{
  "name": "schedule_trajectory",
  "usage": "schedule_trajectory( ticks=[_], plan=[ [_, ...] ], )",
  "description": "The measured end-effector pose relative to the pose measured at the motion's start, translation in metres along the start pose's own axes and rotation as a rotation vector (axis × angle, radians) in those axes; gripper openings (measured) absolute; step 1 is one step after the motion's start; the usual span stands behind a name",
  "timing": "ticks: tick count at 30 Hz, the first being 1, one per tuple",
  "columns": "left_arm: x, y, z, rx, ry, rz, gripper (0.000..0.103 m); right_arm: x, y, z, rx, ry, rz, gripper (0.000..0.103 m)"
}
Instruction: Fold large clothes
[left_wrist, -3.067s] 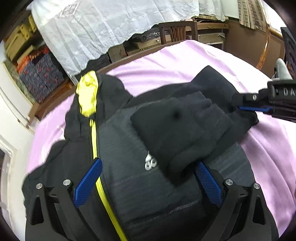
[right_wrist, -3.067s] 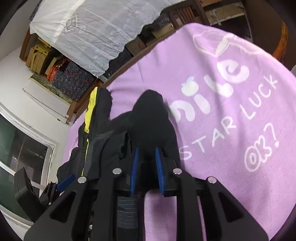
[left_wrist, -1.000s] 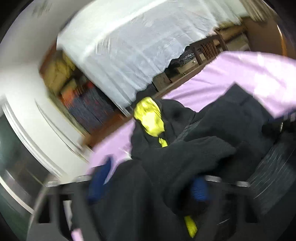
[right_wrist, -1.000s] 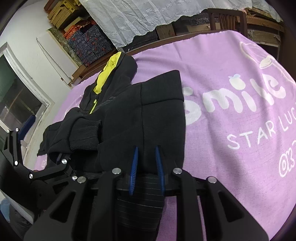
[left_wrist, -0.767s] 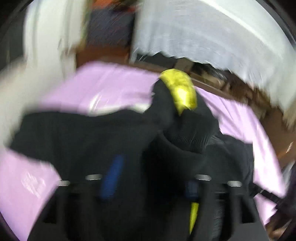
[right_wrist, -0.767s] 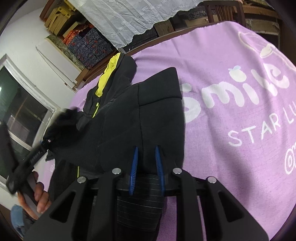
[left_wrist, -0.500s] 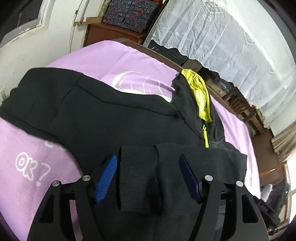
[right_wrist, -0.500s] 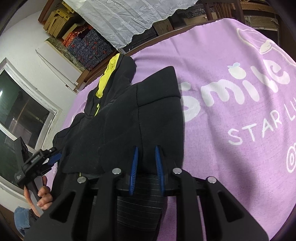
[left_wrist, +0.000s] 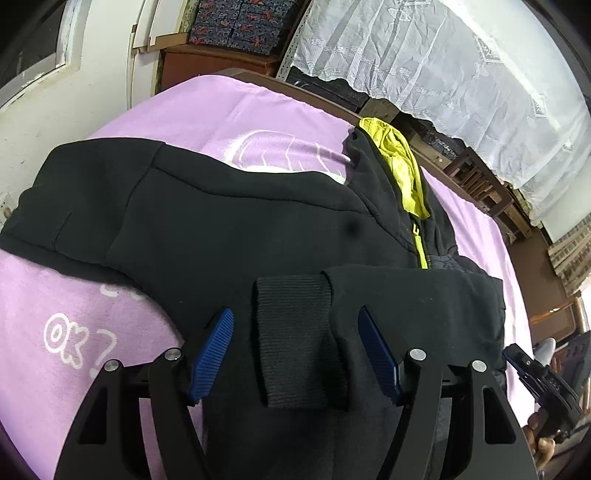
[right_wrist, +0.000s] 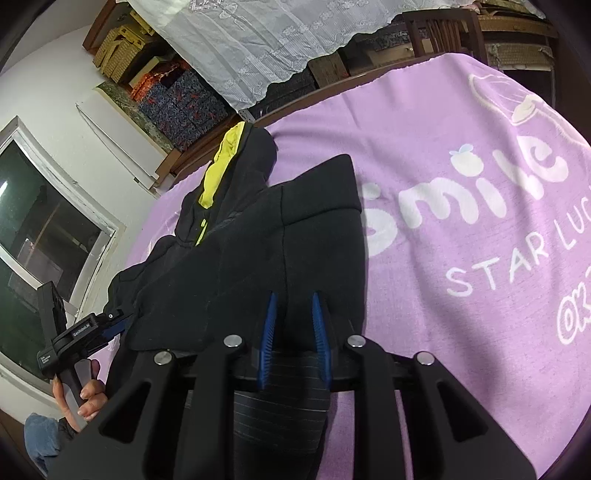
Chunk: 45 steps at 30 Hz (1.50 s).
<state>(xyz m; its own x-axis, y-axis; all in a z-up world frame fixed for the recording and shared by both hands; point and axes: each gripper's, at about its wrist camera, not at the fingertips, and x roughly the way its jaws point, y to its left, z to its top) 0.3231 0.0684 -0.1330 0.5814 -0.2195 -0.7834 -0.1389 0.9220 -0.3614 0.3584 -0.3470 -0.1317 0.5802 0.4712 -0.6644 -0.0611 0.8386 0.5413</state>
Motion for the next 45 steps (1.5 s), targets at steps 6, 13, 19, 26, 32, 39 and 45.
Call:
schedule_trajectory(
  ticks=[6,13,19,26,32,39,45],
  plan=[
    [0.005,-0.008,-0.004,0.049,0.036,-0.038,0.061,-0.005,-0.001,-0.001,0.011,-0.006,0.007,0.021],
    [0.006,-0.017,-0.001,0.101,0.001,0.019,0.016,-0.005,0.006,-0.002,-0.016,-0.007,0.014,0.021],
    [-0.025,-0.035,0.026,0.193,-0.157,0.039,0.015,-0.012,0.022,-0.005,-0.083,-0.047,0.026,0.021],
    [0.027,-0.028,0.018,0.235,-0.045,0.154,0.017,0.007,0.031,-0.004,-0.132,-0.024,-0.068,0.019],
    [0.021,-0.019,0.023,0.188,-0.042,0.165,0.036,0.021,0.013,-0.003,-0.082,0.059,-0.075,0.014],
    [-0.023,-0.043,0.030,0.203,-0.135,0.090,0.043,0.003,0.016,-0.002,-0.071,-0.009,-0.019,0.019],
    [0.007,-0.095,0.031,0.293,-0.057,0.011,0.050,0.015,0.060,0.029,-0.140,-0.005,-0.007,0.019]
  ],
)
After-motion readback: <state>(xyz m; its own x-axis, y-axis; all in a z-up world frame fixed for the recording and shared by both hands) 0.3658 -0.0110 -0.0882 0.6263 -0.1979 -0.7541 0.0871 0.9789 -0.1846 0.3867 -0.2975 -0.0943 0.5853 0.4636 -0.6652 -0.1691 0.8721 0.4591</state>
